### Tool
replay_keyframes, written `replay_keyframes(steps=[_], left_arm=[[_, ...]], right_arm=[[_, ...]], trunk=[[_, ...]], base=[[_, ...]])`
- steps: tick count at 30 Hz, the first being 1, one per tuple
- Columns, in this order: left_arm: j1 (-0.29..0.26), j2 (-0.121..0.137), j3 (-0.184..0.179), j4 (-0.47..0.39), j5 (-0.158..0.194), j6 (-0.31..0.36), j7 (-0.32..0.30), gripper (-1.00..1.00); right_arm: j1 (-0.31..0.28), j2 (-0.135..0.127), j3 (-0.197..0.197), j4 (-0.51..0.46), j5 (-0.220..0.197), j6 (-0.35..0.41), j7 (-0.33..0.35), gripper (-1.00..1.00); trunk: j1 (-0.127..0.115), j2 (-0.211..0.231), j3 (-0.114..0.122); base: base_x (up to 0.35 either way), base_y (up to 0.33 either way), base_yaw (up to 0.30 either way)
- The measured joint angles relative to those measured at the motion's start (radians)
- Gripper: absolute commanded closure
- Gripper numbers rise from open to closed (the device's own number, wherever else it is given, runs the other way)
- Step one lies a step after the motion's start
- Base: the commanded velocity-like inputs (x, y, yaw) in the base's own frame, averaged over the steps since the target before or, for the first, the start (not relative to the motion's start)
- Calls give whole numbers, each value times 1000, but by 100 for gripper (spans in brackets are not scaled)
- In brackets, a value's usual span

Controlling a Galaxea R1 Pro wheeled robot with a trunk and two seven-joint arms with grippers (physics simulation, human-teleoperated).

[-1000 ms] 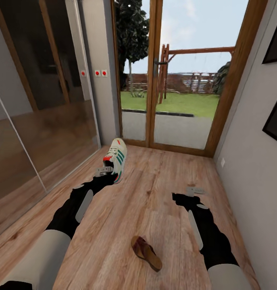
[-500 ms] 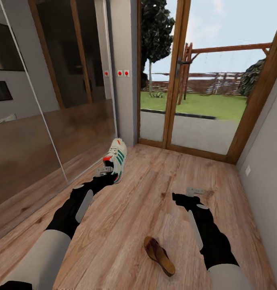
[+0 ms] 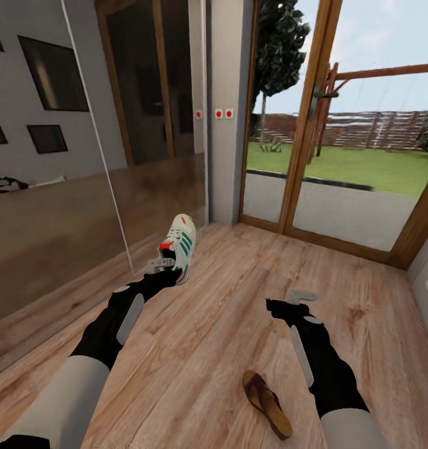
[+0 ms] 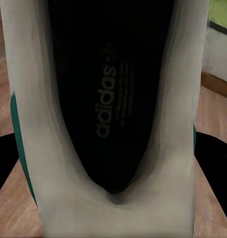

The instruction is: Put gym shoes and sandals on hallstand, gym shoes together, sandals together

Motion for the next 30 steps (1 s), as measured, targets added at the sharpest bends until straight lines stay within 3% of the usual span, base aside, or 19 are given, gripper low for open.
replay_keyframes(steps=[21,30], left_arm=[[0,0,0,0,0,0,0,100],[0,0,0,1,0,-1,0,100]], right_arm=[[0,0,0,0,0,0,0,-100],[0,0,0,-1,0,1,0,-100]], trunk=[[0,0,0],[0,0,0]], base=[[0,0,296],[98,-152,72]])
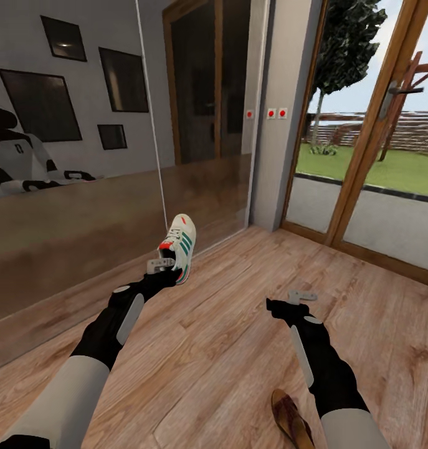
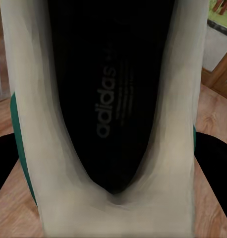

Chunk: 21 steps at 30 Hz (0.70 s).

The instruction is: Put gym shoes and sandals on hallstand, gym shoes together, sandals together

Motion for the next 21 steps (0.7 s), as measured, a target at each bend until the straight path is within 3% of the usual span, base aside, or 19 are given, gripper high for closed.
replay_keyframes(steps=[21], left_arm=[[0,0,0,0,0,-2,0,100]], right_arm=[[0,0,0,-1,0,0,0,-100]], trunk=[[0,0,0]], base=[[-26,-81,0]])
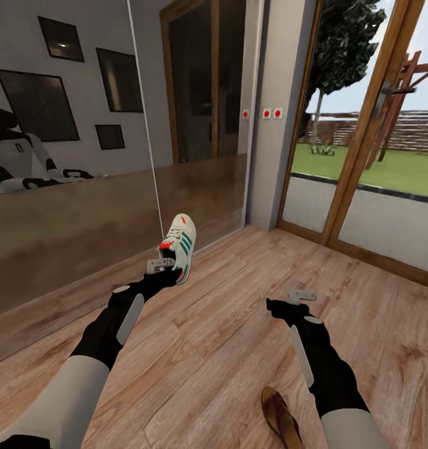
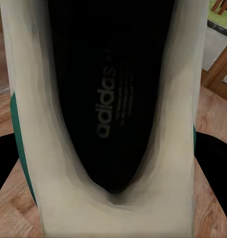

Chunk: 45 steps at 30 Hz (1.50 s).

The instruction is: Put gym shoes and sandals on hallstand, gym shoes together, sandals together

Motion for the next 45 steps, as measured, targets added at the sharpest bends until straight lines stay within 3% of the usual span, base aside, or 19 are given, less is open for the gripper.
replay_keyframes(steps=[36,45], left_arm=[[0,0,0,0,0,0,0,100],[0,0,0,-1,0,0,0,100]], right_arm=[[0,0,0,1,0,0,0,-100],[0,0,0,1,0,0,0,-100]], trunk=[[0,0,0],[0,0,0]], base=[[-11,-61,1],[0,-1,259]])
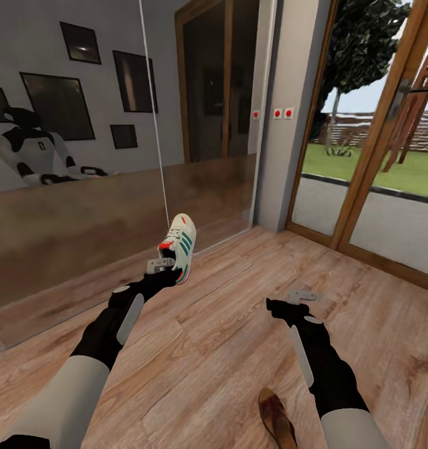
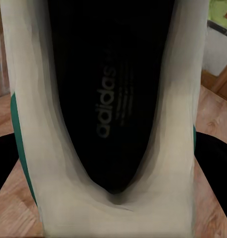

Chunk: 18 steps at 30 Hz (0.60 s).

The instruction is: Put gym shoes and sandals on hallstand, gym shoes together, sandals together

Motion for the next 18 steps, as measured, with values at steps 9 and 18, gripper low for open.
replay_keyframes(steps=[9,18], left_arm=[[0,0,0,0,0,0,0,100],[0,0,0,1,0,0,0,100]], right_arm=[[0,0,0,0,0,0,0,-100],[0,0,0,-2,0,0,0,-100]], trunk=[[0,0,0],[0,0,0]], base=[[0,0,68],[0,0,1]])
